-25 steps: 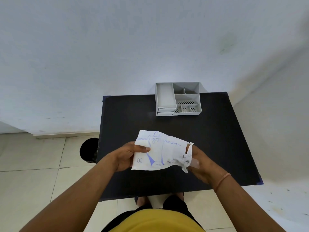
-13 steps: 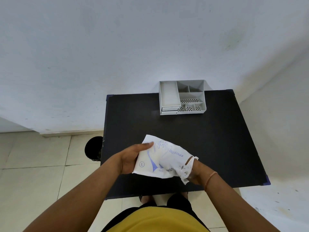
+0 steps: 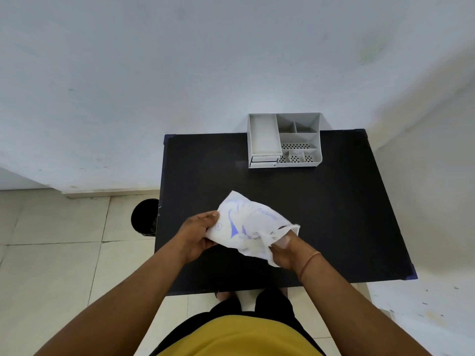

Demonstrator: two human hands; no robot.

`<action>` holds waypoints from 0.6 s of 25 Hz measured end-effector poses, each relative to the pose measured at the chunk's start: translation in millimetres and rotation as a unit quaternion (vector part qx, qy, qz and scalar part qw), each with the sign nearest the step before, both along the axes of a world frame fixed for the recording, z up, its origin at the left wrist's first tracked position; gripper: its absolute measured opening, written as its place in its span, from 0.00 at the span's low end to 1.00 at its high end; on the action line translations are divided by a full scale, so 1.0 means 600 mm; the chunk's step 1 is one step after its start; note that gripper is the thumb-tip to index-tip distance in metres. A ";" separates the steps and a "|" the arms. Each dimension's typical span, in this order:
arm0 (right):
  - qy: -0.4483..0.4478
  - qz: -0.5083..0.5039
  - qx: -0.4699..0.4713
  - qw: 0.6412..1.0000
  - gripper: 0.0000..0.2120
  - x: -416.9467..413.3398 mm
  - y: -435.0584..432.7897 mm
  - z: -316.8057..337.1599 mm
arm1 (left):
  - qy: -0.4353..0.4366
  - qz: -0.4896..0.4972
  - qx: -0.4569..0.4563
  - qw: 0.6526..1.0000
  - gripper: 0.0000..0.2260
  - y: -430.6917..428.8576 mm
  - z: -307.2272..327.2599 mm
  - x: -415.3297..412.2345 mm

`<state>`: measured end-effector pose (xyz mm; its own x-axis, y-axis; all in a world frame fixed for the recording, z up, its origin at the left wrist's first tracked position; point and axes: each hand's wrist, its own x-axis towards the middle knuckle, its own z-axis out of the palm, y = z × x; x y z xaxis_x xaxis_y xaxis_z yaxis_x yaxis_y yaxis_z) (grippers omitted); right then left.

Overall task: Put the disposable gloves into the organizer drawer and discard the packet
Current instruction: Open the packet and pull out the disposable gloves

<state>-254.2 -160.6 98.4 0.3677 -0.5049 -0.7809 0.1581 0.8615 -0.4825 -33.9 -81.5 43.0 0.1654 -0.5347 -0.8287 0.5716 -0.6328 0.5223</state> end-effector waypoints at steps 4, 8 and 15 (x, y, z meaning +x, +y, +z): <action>0.029 0.125 -0.044 0.991 0.17 -0.023 -0.011 -0.011 | -0.067 0.102 0.046 0.991 0.05 0.015 -0.038 0.040; 0.078 0.140 -0.041 0.986 0.07 -0.044 -0.021 -0.020 | -0.170 0.179 0.071 0.966 0.05 0.027 -0.062 0.062; 0.089 0.195 -0.014 0.977 0.15 -0.041 -0.017 -0.039 | -0.064 0.007 0.095 0.993 0.26 0.033 -0.089 0.055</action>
